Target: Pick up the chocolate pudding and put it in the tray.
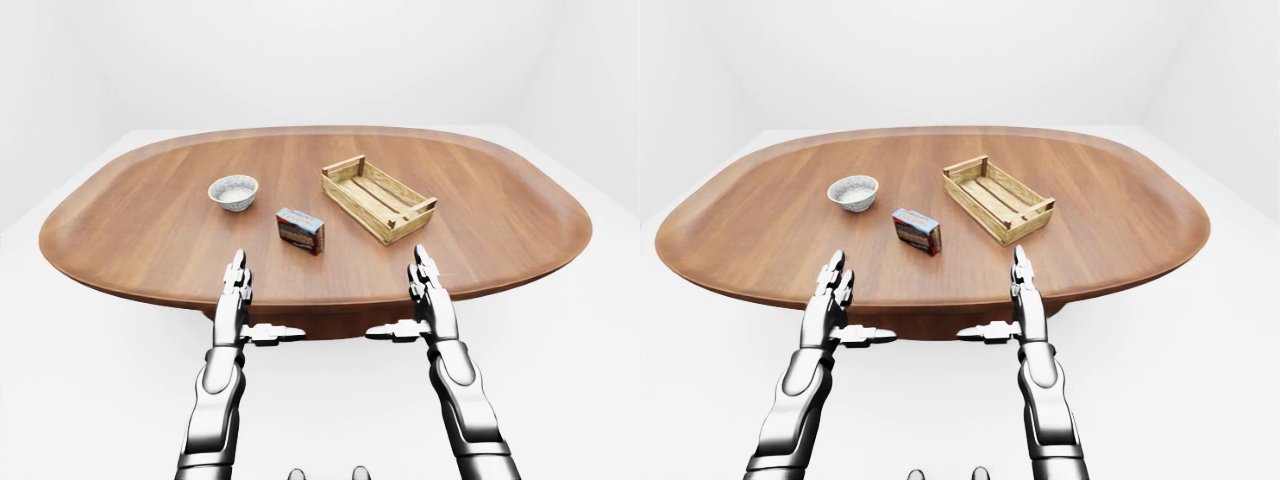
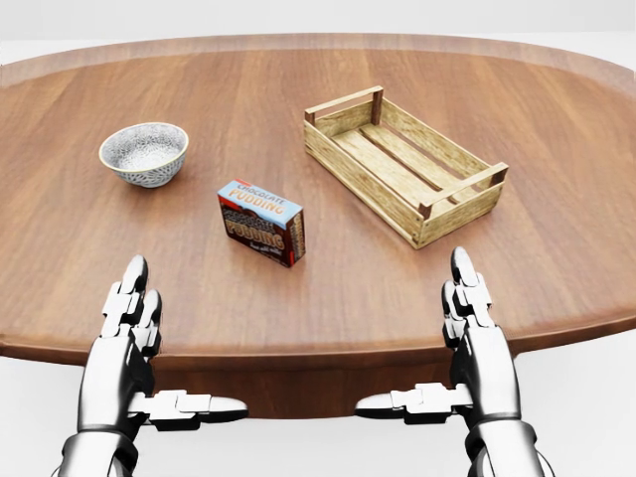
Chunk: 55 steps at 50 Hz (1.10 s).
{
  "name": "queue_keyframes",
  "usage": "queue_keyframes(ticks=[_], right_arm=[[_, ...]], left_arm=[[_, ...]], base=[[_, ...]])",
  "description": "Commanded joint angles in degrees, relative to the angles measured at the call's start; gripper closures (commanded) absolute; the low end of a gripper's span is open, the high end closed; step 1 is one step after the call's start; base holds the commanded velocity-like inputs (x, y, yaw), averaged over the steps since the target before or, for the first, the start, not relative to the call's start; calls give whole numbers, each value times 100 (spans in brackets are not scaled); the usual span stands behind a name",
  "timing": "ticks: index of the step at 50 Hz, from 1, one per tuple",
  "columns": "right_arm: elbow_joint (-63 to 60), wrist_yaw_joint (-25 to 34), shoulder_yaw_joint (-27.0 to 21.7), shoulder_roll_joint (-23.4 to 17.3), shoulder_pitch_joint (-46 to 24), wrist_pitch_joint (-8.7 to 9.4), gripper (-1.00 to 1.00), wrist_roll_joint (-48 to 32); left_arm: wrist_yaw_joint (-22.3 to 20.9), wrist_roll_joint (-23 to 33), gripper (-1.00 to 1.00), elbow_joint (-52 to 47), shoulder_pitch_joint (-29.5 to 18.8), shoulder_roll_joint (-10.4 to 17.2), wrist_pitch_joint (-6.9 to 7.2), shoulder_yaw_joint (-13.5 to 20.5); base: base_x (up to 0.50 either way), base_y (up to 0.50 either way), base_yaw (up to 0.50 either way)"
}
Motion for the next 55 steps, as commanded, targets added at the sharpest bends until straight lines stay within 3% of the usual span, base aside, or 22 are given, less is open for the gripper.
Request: queue_keyframes(ticks=[1, 10, 14, 23, 32, 41, 55], right_arm=[[26, 15, -8, -1, -6, -11, -100, 3], [29, 28, -16, -1, -2, -10, -100, 23], [125, 30, -27, -4, -35, -50, -100, 35], [18, 23, -26, 0, -16, 48, -100, 76], [-185, -168, -56, 15, 79, -371, -100, -41], [-610, -1182, -451, -8, -111, -371, -100, 33], [-1335, -1276, -370, 24, 86, -371, -100, -349]], left_arm=[[4, 2, -100, -51, 14, 0, 37, -2], [5, 2, -100, 20, 10, -6, -33, -6], [4, -5, -100, 29, -6, -1, -25, -1], [5, -6, -100, -21, 8, -1, 13, -4], [11, -8, -100, 34, -18, 0, -9, -1], [24, -2, -100, 50, -28, -5, -22, -11], [17, -6, -100, 23, -4, -2, -15, -10]], base=[[0, 30, 0], [0, 30, 0], [0, 29, 0], [0, 3, 0], [0, 0, 0], [0, 0, 0], [0, 0, 0]])
